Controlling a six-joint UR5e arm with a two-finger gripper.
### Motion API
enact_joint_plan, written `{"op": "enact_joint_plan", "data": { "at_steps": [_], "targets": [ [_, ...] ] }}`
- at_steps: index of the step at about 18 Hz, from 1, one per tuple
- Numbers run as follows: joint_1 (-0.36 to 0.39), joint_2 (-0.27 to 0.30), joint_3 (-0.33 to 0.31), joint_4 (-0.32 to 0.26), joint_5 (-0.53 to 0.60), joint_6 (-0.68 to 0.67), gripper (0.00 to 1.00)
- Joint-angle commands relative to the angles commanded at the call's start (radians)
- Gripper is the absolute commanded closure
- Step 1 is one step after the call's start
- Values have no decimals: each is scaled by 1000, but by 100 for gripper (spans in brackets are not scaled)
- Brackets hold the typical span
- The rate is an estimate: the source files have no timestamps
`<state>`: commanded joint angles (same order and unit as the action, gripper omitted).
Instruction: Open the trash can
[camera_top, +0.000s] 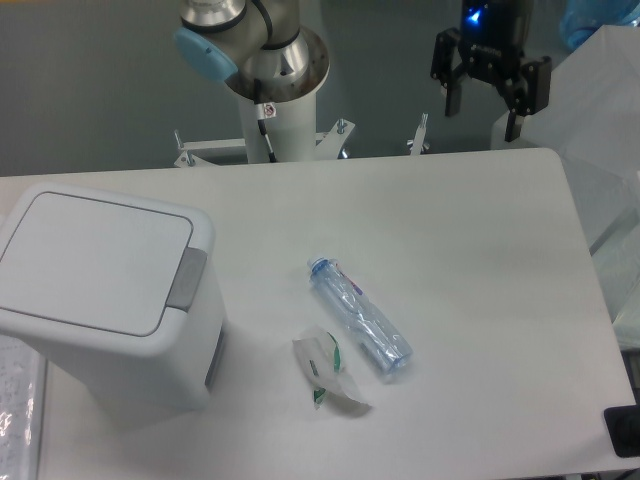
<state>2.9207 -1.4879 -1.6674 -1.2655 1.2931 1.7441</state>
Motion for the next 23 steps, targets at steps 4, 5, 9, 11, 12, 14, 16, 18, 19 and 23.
{"op": "enact_joint_plan", "data": {
  "at_steps": [4,5,9,11,12,14,16,18,19,23],
  "targets": [
    [-5,0,2,-2,0,0,0],
    [-6,0,2,-2,0,-2,0],
    [-9,-8,1,-3,-6,-18,0],
    [-21,-9,8,-5,-49,-108,0],
    [-34,-15,11,-5,-79,-170,0],
    [-51,-18,17,-3,-110,-271,0],
    [-81,-21,23,-2,-117,-330,0],
    [-126,-32,31,-2,-118,-406,0],
    [-152,-38,37,0,-120,-470,0],
    [-259,-103,60,116,-170,-757,0]
  ]
}}
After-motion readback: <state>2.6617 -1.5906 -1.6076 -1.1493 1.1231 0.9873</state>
